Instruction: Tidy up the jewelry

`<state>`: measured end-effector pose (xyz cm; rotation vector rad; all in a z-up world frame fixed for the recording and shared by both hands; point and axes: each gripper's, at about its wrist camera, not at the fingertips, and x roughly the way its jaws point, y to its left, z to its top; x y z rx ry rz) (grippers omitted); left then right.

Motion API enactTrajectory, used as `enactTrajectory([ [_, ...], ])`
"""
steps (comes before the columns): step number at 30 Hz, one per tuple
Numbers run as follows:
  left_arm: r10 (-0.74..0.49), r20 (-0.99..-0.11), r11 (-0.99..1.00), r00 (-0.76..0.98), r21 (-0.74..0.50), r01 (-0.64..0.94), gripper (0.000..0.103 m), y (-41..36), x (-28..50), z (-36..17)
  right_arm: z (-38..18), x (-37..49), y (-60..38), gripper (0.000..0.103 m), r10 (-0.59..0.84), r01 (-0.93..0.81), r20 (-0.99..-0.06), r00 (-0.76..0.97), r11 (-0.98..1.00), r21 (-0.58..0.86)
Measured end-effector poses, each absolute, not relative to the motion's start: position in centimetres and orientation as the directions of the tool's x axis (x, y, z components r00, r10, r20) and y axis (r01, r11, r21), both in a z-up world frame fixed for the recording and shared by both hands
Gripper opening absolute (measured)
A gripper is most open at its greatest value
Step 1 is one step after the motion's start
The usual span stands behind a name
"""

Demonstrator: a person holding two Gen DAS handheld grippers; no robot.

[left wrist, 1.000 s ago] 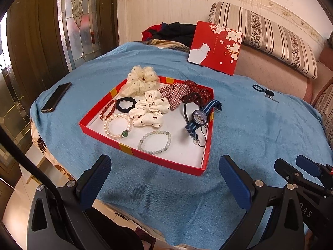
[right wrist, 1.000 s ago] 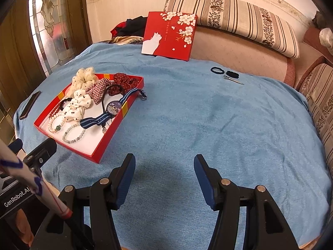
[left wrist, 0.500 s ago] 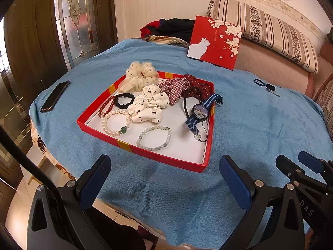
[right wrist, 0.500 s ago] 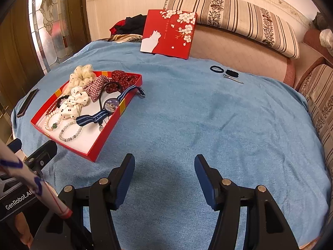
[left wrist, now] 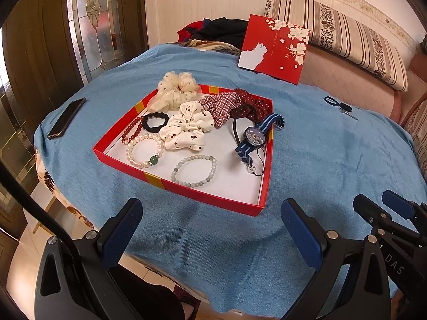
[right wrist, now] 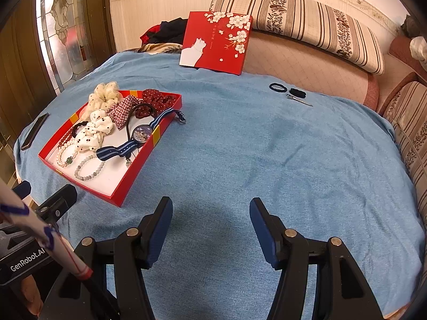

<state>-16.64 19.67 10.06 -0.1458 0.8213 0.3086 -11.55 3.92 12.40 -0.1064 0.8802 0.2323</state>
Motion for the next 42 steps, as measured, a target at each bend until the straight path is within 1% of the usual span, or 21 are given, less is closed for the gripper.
enactTrajectory([
  [42,0.208,-0.749,0.94,0.629,-0.025,-0.341,0.103,20.4,-16.75,9.42,12.6,-11.89,4.59,0.066,0.138,-0.243,-0.762,0.633,0.97,-0.026],
])
